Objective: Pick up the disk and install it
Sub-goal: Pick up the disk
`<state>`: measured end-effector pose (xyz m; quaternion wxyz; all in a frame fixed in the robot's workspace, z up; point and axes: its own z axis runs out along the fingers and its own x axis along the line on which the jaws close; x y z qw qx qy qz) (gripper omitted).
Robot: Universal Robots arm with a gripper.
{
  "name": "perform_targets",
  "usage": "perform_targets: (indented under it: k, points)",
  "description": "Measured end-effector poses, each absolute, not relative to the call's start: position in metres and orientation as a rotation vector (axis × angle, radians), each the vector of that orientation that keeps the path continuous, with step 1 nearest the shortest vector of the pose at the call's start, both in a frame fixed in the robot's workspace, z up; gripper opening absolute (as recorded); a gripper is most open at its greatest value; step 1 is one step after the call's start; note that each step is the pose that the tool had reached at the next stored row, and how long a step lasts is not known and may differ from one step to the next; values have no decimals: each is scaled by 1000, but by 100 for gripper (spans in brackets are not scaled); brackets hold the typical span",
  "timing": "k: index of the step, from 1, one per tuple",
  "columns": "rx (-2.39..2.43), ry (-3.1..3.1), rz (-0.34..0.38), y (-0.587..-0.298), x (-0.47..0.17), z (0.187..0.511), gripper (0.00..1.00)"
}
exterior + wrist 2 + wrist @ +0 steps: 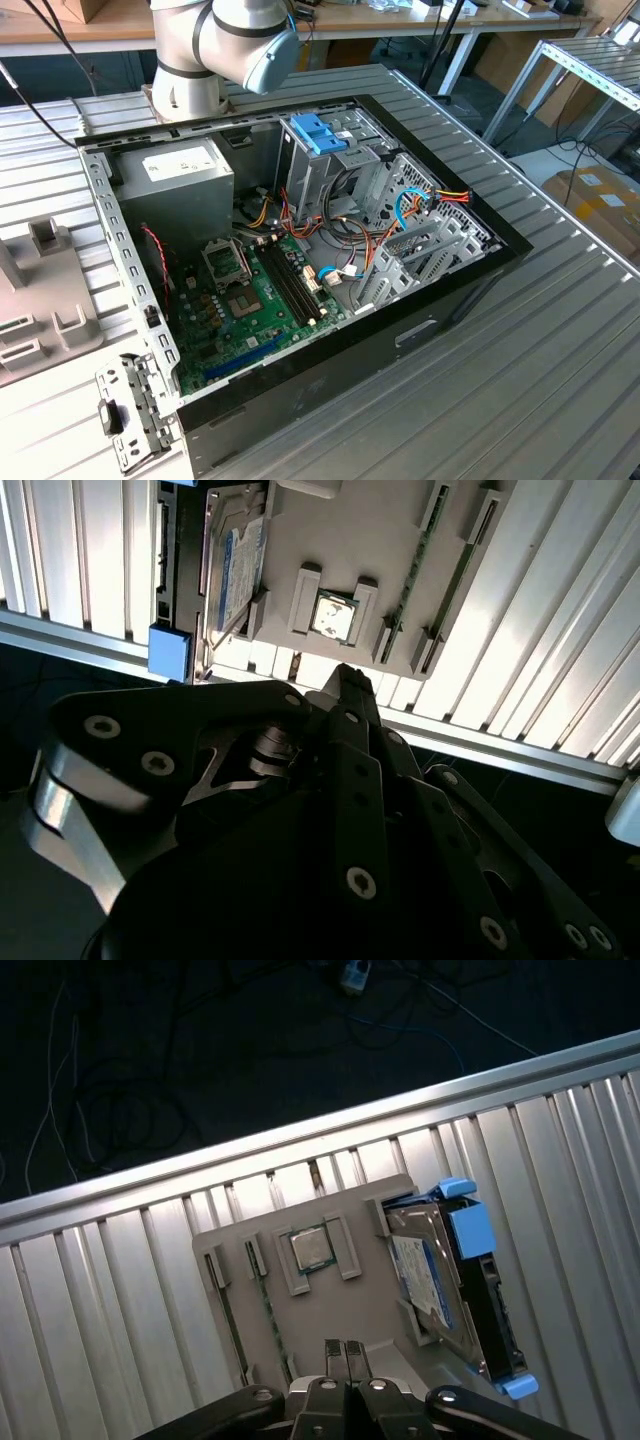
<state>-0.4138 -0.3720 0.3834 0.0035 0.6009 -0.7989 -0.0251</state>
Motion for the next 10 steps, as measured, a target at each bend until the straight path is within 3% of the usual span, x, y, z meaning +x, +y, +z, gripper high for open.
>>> perform_targets:
  k: [10]
  points:
    - [1908,-2485,-79,-372,-414,383,11]
